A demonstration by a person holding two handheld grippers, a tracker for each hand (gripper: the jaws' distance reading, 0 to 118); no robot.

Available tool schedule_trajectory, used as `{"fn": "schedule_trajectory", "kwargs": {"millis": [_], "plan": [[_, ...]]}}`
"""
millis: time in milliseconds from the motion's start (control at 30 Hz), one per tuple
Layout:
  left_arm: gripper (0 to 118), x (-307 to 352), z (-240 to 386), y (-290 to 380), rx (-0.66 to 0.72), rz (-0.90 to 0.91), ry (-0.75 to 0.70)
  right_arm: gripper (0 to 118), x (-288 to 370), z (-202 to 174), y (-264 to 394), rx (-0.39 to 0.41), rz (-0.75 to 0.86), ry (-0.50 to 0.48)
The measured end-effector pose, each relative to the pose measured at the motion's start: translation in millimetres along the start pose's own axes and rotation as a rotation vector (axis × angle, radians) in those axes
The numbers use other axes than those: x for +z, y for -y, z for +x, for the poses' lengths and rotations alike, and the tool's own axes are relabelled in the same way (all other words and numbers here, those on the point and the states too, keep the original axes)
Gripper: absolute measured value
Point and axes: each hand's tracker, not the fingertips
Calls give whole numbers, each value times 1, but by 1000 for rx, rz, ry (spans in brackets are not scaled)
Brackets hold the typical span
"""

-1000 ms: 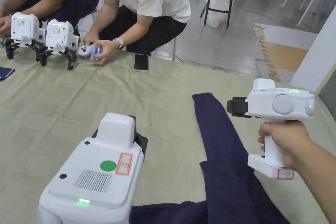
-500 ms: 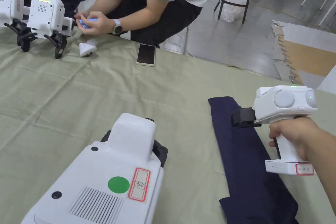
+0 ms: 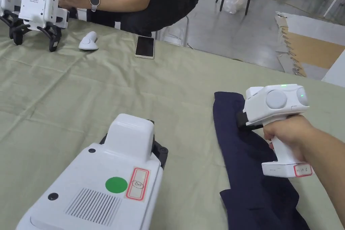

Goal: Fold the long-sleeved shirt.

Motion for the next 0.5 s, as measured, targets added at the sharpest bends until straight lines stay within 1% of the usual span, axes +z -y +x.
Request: {"fn": "schedule_trajectory", "kwargs": {"millis": [33,100,133,200,267,333,467,500], "plan": [[2,3,-1,-2,-1,0,-1,1,7,0,0,-13,9,6],[2,13,-2,-10,-10,4,-12,1,22,10,-2,-68,40,-45],[2,18,-3,-14,-14,7,-16,1,32,11,-2,-72,49,-60],[2,30,-3,-22,-26,13,-18,1,60,14,3,-51,91,-81],[2,44,-1,-31,-35,22,-24,1,88,13,10,-31,126,-143],[2,61,1,-40,-39,37,-22,1,121,11,21,1,152,-163],[2,100,5,-54,-43,61,-18,1,187,6,50,33,219,-258],[2,110,5,-57,-46,65,-24,1,206,4,59,57,230,-271]]}}
